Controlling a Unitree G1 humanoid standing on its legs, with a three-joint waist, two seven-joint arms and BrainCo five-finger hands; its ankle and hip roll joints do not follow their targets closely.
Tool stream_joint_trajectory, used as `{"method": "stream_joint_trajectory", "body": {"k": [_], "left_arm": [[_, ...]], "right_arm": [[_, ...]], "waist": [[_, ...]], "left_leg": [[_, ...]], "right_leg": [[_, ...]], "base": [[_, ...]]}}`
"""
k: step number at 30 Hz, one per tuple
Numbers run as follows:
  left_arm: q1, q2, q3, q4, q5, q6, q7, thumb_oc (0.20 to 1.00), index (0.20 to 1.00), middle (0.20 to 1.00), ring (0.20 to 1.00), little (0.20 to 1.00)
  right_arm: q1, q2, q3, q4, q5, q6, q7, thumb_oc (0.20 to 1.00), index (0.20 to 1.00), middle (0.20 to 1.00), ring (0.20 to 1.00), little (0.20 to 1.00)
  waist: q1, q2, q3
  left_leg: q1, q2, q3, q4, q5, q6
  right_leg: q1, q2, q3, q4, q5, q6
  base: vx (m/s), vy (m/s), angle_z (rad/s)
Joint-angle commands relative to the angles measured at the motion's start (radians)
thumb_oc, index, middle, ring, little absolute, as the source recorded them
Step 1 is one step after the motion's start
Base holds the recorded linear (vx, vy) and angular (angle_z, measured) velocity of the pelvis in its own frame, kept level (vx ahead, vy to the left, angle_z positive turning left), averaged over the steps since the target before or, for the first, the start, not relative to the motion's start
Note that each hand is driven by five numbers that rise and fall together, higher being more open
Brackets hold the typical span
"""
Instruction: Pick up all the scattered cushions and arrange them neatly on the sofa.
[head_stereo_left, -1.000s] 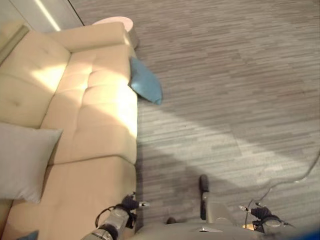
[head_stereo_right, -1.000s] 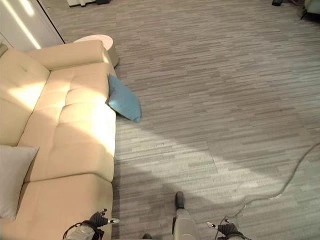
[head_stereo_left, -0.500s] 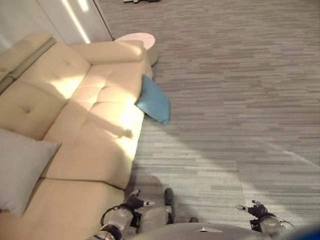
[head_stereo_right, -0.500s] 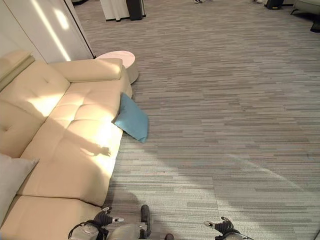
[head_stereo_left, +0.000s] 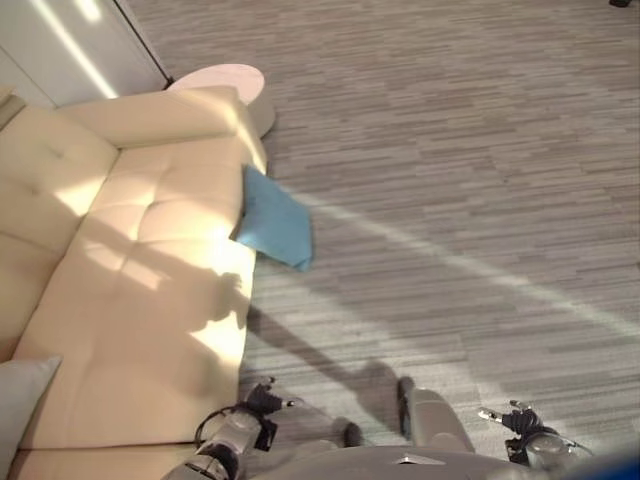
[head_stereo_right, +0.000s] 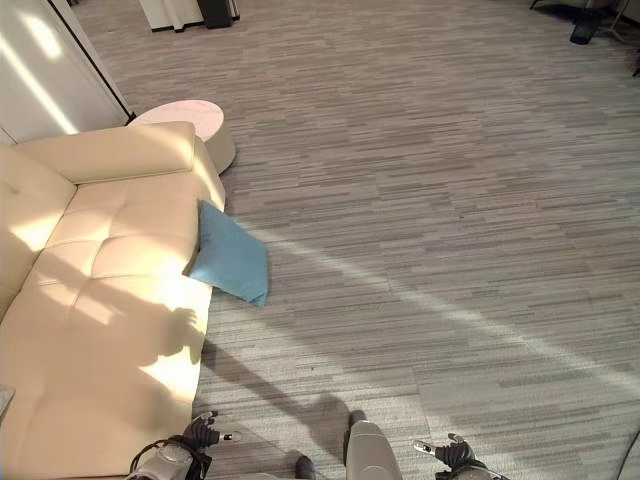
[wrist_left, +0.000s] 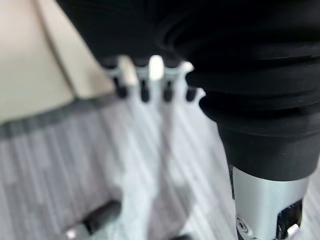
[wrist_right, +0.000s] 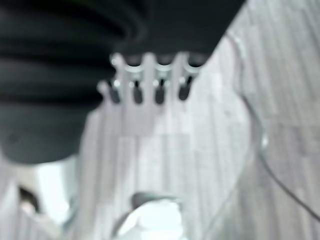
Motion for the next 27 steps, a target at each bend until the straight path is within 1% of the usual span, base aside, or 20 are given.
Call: {"method": "stream_joint_trajectory", "body": {"k": [1,3,4,5,7,9,11,12,14,15,16,17,18,20,21,22,23,24,26,27], "left_arm": [[-0.018,-0.031,0.002,0.003,-0.02,-0.033,0.023,1.0,1.0,1.0,1.0,1.0],[-0.015,-0.036,0.003,0.003,-0.019,-0.035,0.027,1.0,1.0,1.0,1.0,1.0],[-0.016,-0.039,0.003,-0.001,-0.023,-0.035,0.024,1.0,1.0,1.0,1.0,1.0],[-0.02,-0.04,-0.001,-0.002,-0.025,-0.034,0.023,1.0,1.0,1.0,1.0,1.0],[-0.036,-0.041,-0.018,-0.008,-0.018,-0.029,0.019,1.0,1.0,1.0,1.0,1.0],[-0.039,-0.039,-0.016,-0.012,-0.028,-0.03,0.021,1.0,1.0,1.0,1.0,1.0],[-0.034,-0.044,-0.016,-0.011,-0.032,-0.028,0.022,1.0,1.0,1.0,1.0,1.0],[-0.031,-0.046,-0.017,-0.007,-0.027,-0.027,0.023,1.0,1.0,1.0,1.0,1.0],[-0.031,-0.047,-0.017,-0.005,-0.023,-0.025,0.023,1.0,1.0,1.0,1.0,1.0],[-0.035,-0.05,-0.023,-0.005,-0.011,-0.022,0.023,1.0,1.0,1.0,1.0,1.0],[-0.035,-0.052,-0.029,-0.009,-0.011,-0.02,0.022,1.0,1.0,1.0,1.0,1.0],[-0.032,-0.048,-0.025,-0.012,-0.02,-0.018,0.024,1.0,1.0,1.0,1.0,1.0],[-0.022,-0.047,-0.02,-0.014,-0.023,-0.016,0.023,1.0,1.0,1.0,1.0,1.0],[-0.022,-0.046,-0.016,-0.013,-0.025,-0.012,0.024,1.0,1.0,1.0,1.0,1.0],[-0.024,-0.042,-0.016,-0.013,-0.02,-0.011,0.023,1.0,1.0,1.0,1.0,1.0],[-0.029,-0.035,-0.018,-0.019,-0.027,-0.011,0.024,1.0,1.0,1.0,1.0,1.0],[-0.033,-0.03,-0.018,-0.017,-0.026,-0.011,0.026,1.0,1.0,1.0,1.0,1.0],[-0.033,-0.03,-0.018,-0.017,-0.026,-0.011,0.026,1.0,1.0,1.0,1.0,1.0],[-0.034,-0.027,-0.012,-0.01,-0.038,-0.017,0.025,1.0,1.0,1.0,1.0,1.0],[-0.037,-0.027,-0.009,-0.007,-0.037,-0.017,0.025,1.0,1.0,1.0,1.0,1.0]], "right_arm": [[-0.022,-0.062,-0.017,0.01,0.029,-0.016,-0.014,1.0,1.0,1.0,1.0,1.0],[-0.018,-0.062,-0.013,0.014,0.033,-0.018,-0.012,1.0,1.0,1.0,1.0,1.0],[-0.017,-0.066,-0.014,0.016,0.036,-0.017,-0.011,1.0,1.0,1.0,1.0,1.0],[-0.02,-0.07,-0.016,0.016,0.041,-0.017,-0.012,1.0,1.0,1.0,1.0,1.0],[-0.018,-0.071,-0.022,0.017,0.053,-0.015,-0.015,1.0,1.0,1.0,1.0,1.0],[-0.016,-0.071,-0.016,0.018,0.057,-0.01,-0.017,1.0,1.0,1.0,1.0,1.0],[-0.016,-0.072,-0.016,0.017,0.056,-0.004,-0.015,1.0,1.0,1.0,1.0,1.0],[-0.015,-0.074,-0.017,0.015,0.055,-0.005,-0.014,1.0,1.0,1.0,1.0,1.0],[-0.013,-0.076,-0.018,0.015,0.054,-0.005,-0.013,1.0,1.0,1.0,1.0,1.0],[-0.013,-0.081,-0.016,0.015,0.046,-0.006,-0.018,1.0,1.0,1.0,1.0,1.0],[-0.011,-0.082,-0.018,0.016,0.046,-0.006,-0.022,1.0,1.0,1.0,1.0,1.0],[-0.013,-0.08,-0.016,0.018,0.043,-0.004,-0.018,1.0,1.0,1.0,1.0,1.0],[-0.012,-0.077,-0.01,0.018,0.033,-0.003,-0.015,1.0,1.0,1.0,1.0,1.0],[-0.019,-0.075,-0.012,0.019,0.027,-0.003,-0.009,1.0,1.0,1.0,1.0,1.0],[-0.023,-0.076,-0.01,0.019,0.02,-0.004,-0.009,1.0,1.0,1.0,1.0,1.0],[-0.041,-0.078,-0.006,0.017,0.017,-0.006,-0.008,1.0,1.0,1.0,1.0,1.0],[-0.048,-0.075,-0.005,0.016,0.016,-0.006,-0.01,1.0,1.0,1.0,1.0,1.0],[-0.048,-0.075,-0.004,0.017,0.016,-0.007,-0.01,1.0,1.0,1.0,1.0,1.0],[-0.056,-0.078,0.0,0.022,0.009,-0.009,-0.007,1.0,1.0,1.0,1.0,1.0],[-0.059,-0.078,0.002,0.021,0.006,-0.01,-0.008,1.0,1.0,1.0,1.0,1.0]], "waist": [[0.007,0.031,-0.029],[0.01,0.022,-0.051],[0.015,0.019,-0.056],[0.019,0.011,-0.056],[0.023,-0.02,-0.039],[0.04,-0.033,-0.032],[0.059,-0.022,-0.039],[0.061,-0.013,-0.044],[0.063,-0.008,-0.043],[0.072,0.018,-0.047],[0.084,0.029,-0.04],[0.085,0.032,-0.038],[0.092,0.043,-0.047],[0.095,0.053,-0.052],[0.092,0.057,-0.05],[0.085,0.058,-0.03],[0.08,0.061,-0.024],[0.08,0.059,-0.023],[0.067,0.065,-0.026],[0.067,0.065,-0.029]], "left_leg": [[-0.02,-0.005,-0.045,0.037,0.01,-0.079],[-0.025,0.004,-0.038,0.099,-0.012,-0.101],[-0.038,0.008,-0.032,0.151,-0.002,-0.116],[-0.071,0.016,-0.022,0.239,0.016,-0.135],[-0.152,0.07,0.048,0.421,0.078,-0.172],[-0.188,0.084,0.072,0.477,0.097,-0.177],[-0.23,0.052,0.092,0.389,0.072,-0.156],[-0.233,0.05,0.108,0.32,0.064,-0.146],[-0.227,0.049,0.118,0.263,0.068,-0.14],[-0.25,0.031,0.108,0.149,0.13,-0.139],[-0.273,0.015,0.072,0.108,0.183,-0.149],[-0.254,0.014,0.064,0.108,0.171,-0.14],[-0.224,-0.01,0.026,0.099,0.157,-0.118],[-0.194,-0.018,0.013,0.087,0.137,-0.092],[-0.176,-0.02,0.006,0.081,0.123,-0.075],[-0.145,-0.017,-0.002,0.076,0.113,-0.053],[-0.126,-0.01,-0.009,0.069,0.101,-0.05],[-0.125,-0.012,-0.009,0.069,0.1,-0.05],[-0.083,-0.016,-0.032,0.057,0.073,-0.055],[-0.077,-0.017,-0.028,0.055,0.065,-0.058]], "right_leg": [[0.105,0.004,-0.045,-0.073,0.103,0.06],[0.156,0.004,-0.041,-0.112,0.104,0.045],[0.184,0.001,-0.05,-0.124,0.098,0.04],[0.211,-0.003,-0.055,-0.13,0.094,0.034],[0.256,-0.03,-0.081,-0.136,0.082,0.017],[0.293,-0.031,-0.093,-0.154,0.065,0.002],[0.324,-0.029,-0.091,-0.169,0.055,0.004],[0.336,-0.025,-0.094,-0.174,0.046,0.008],[0.348,-0.021,-0.094,-0.176,0.04,0.01],[0.374,0.007,-0.09,-0.179,0.021,0.005],[0.4,0.032,-0.076,-0.167,-0.001,-0.004],[0.409,0.041,-0.064,-0.133,-0.032,-0.011],[0.4,0.047,-0.059,-0.048,-0.059,-0.01],[0.375,0.038,-0.068,0.077,-0.071,0.007],[0.327,0.026,-0.07,0.173,-0.051,0.021],[0.245,0.007,-0.074,0.343,0.022,0.057],[0.205,0.004,-0.075,0.381,0.023,0.056],[0.204,0.002,-0.074,0.386,0.019,0.057],[0.144,0.009,-0.091,0.288,-0.015,0.033],[0.139,-0.005,-0.11,0.24,-0.015,0.028]], "base": [[0.22,-0.213,0.43],[0.21,-0.252,0.34],[0.16,-0.262,0.26],[0.13,-0.262,0.18],[0.1,-0.28,0.16],[0.14,-0.243,0.25],[0.22,-0.129,-0.05],[0.13,-0.039,-0.29],[0.18,-0.041,-0.17],[0.37,-0.104,-0.22],[0.47,-0.108,-0.14],[0.49,-0.064,-0.25],[0.42,0.002,-0.12],[0.29,0.041,-0.2],[0.23,0.048,-0.16],[0.2,0.026,-0.17],[0.15,0.011,0.07],[0.23,-0.009,0.26],[0.3,-0.033,0.31],[0.32,-0.137,0.1]]}}
